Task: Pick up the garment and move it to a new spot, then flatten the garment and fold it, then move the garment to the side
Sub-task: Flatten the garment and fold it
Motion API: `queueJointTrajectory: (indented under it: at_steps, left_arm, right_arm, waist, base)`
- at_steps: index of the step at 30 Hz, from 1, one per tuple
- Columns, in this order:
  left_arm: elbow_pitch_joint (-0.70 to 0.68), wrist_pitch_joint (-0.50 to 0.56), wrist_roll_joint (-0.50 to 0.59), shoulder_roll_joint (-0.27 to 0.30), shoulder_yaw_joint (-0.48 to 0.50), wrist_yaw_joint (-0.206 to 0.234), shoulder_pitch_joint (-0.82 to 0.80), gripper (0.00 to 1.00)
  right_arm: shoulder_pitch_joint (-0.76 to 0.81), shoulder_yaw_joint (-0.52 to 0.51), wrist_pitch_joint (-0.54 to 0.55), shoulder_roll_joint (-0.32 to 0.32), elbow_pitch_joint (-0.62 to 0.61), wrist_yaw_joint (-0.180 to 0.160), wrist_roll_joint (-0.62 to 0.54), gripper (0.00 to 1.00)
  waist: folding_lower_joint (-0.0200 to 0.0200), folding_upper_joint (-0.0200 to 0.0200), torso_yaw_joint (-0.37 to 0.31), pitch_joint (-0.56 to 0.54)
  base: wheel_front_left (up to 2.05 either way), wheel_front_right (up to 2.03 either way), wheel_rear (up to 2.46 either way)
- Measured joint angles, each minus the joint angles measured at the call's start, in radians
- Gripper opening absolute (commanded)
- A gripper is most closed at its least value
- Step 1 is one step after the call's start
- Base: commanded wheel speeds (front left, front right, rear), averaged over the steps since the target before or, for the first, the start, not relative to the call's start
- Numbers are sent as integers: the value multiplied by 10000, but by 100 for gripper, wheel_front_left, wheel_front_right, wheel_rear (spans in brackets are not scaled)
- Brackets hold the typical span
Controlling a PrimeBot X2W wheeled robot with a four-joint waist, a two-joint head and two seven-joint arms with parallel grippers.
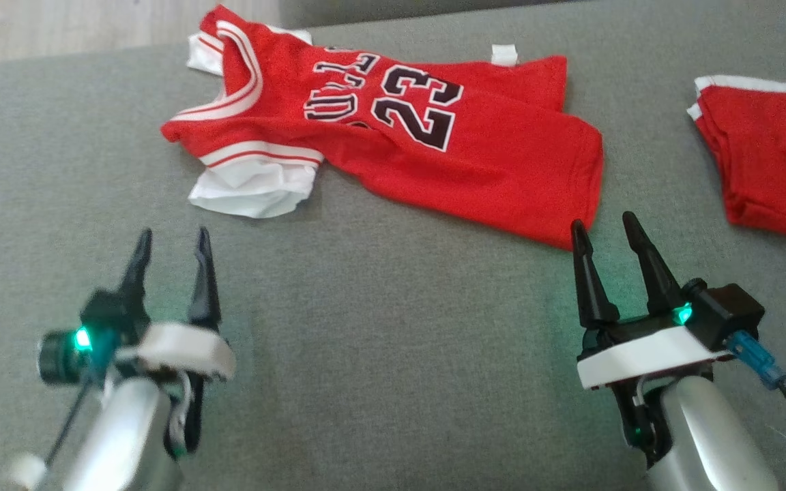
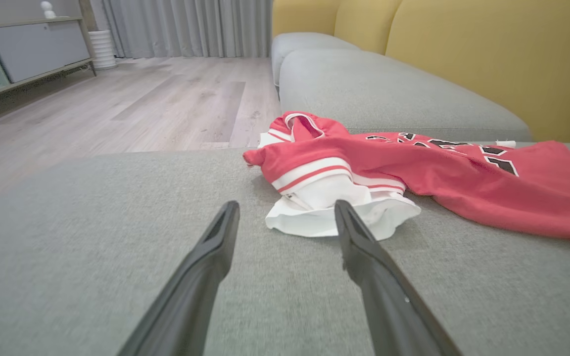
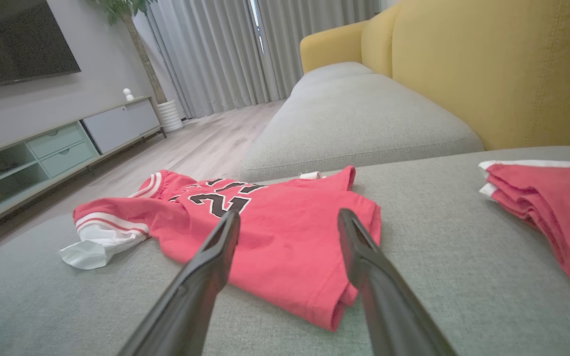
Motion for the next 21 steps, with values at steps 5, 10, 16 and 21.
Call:
queueJointTrajectory:
  at_steps: [5, 10, 16, 21]
  left_arm:
    - [639, 899, -56, 247, 42, -29, -1254, 100]
    - [1576, 1687, -61, 453, 102, -153, -2211, 100]
    - [2755, 2159, -59, 690, 6, -405, -2844, 100]
    - [3312, 2251, -59, 692, -73, -545, -3214, 100]
  right_arm:
    - [-128, -29, 0, 0, -98, 0, 0, 100]
    - [-427, -61, -2, 0, -186, 0, 0, 100]
    - [-445, -67, 0, 0, -247, 0, 0, 100]
    - [-475, -96, -2, 0, -263, 0, 2, 100]
  waist:
    - [1, 0, -233, 467]
    - [2, 0, -482, 897]
    - [2, 0, -702, 1237]
    - [1, 0, -755, 1348]
  base:
    - [0, 0, 0]
    - [0, 0, 0]
    - [0, 0, 0]
    - [0, 0, 0]
